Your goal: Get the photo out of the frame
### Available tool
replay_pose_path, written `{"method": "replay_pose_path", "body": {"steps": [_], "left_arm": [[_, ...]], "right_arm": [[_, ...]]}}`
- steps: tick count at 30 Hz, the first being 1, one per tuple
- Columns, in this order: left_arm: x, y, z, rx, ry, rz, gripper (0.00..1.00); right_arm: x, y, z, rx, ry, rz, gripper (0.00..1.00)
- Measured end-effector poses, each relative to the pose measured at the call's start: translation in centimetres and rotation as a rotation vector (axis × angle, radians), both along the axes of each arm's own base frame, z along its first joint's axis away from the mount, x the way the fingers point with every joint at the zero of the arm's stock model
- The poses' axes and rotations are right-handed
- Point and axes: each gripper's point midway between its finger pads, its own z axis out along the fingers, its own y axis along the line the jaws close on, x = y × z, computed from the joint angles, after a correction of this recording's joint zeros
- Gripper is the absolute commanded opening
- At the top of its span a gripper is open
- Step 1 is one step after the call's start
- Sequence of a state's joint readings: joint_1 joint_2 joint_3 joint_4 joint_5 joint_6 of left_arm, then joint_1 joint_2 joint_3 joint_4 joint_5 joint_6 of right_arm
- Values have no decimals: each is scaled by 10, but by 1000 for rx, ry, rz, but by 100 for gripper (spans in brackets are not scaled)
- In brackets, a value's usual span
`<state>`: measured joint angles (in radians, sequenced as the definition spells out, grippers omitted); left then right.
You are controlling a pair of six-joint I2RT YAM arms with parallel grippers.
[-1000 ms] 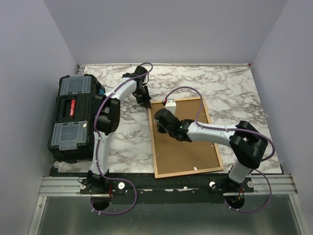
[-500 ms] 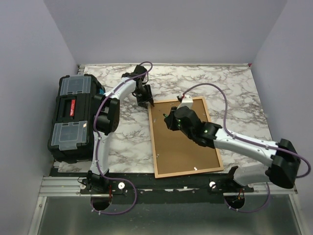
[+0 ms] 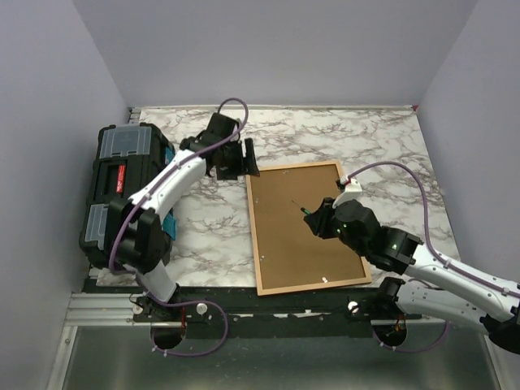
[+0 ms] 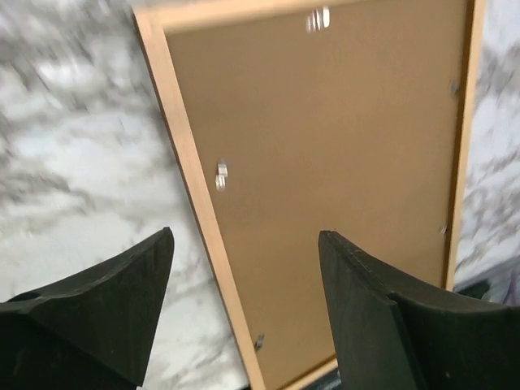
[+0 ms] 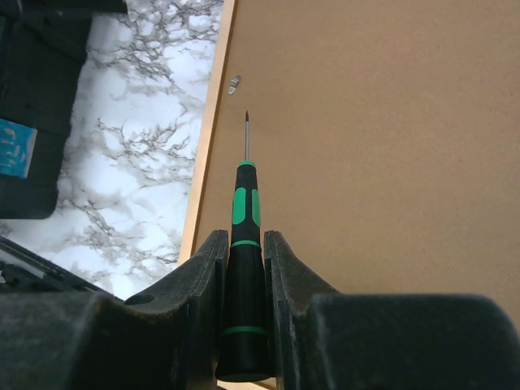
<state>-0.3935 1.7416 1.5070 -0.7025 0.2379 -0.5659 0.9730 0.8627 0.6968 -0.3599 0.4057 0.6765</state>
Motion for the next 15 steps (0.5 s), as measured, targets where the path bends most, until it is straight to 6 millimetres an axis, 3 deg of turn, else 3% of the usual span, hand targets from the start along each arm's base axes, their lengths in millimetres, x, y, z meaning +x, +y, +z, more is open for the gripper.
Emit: {"method": "replay_pose_path", "body": {"steps": [1,3,6,9,12,15], "left_arm": [[-9,-1,-1,2,-9,-7,69],[-46,-10,-10,12,-11,-56,66],[-103,-23,-52,43,71,-139,62],[-147,-24,-95,90,168,-180,57],[-172,-21,-118,146,207,-184,51],[-175,-25,-125,152,187,-164,45]], "right_arm": [[-1,-2,3,8,-4,0,0],[-3,-3,5,18,-7,3,0],[-6,-2,-1,13,6,16,0],[-10,-3,-16,-10,35,33,0],[-14,-2,-25,-24,58,50,0],[-17,1,-26,-15,66,70,1]]}}
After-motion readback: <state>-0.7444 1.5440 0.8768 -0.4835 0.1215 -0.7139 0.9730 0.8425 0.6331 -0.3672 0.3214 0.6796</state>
